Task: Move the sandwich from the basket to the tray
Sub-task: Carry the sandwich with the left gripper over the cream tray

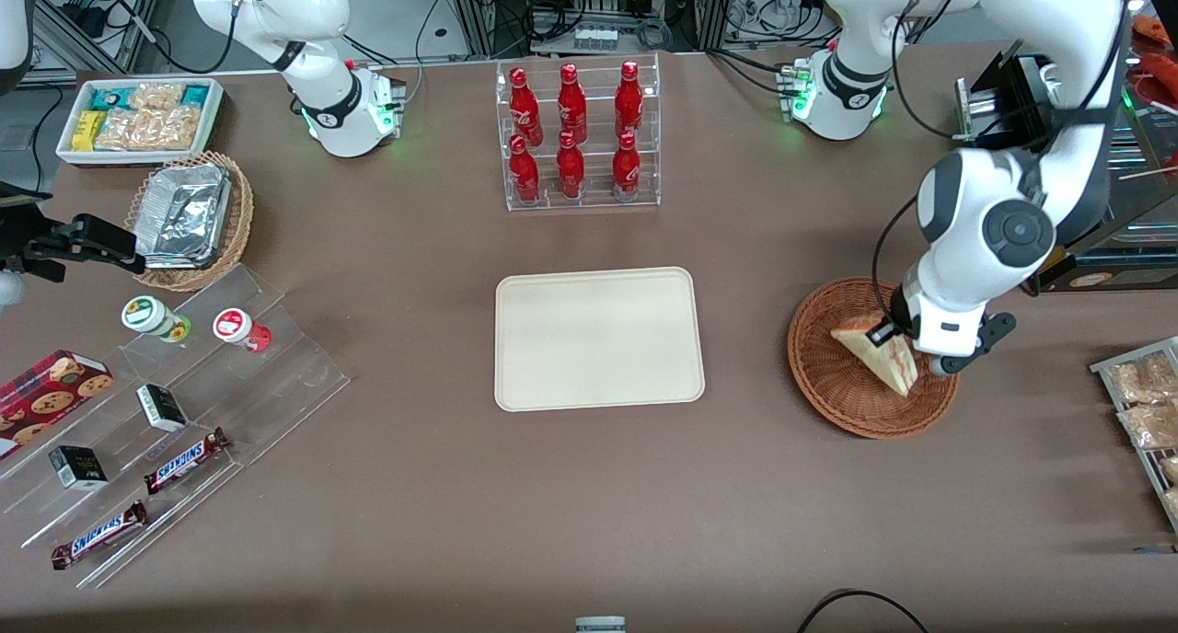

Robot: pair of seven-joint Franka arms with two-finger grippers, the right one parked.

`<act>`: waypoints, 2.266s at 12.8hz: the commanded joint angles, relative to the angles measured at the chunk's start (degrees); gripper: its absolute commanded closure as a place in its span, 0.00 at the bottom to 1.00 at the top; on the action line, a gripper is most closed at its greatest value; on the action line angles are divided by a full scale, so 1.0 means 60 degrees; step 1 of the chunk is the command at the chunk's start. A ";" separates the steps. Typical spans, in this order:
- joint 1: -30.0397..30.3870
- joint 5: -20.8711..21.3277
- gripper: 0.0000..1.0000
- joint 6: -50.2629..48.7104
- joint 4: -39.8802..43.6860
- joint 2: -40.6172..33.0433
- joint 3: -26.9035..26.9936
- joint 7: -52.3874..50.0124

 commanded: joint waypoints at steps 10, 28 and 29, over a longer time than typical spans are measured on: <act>-0.4140 0.0094 1.00 -0.2264 0.5829 0.2811 -0.0117 -0.0251; -0.6751 0.0299 1.00 -0.1194 0.7120 0.6213 -0.0087 -0.1086; -0.6766 0.0299 0.93 -0.1194 0.7106 0.6213 -0.0087 -0.1043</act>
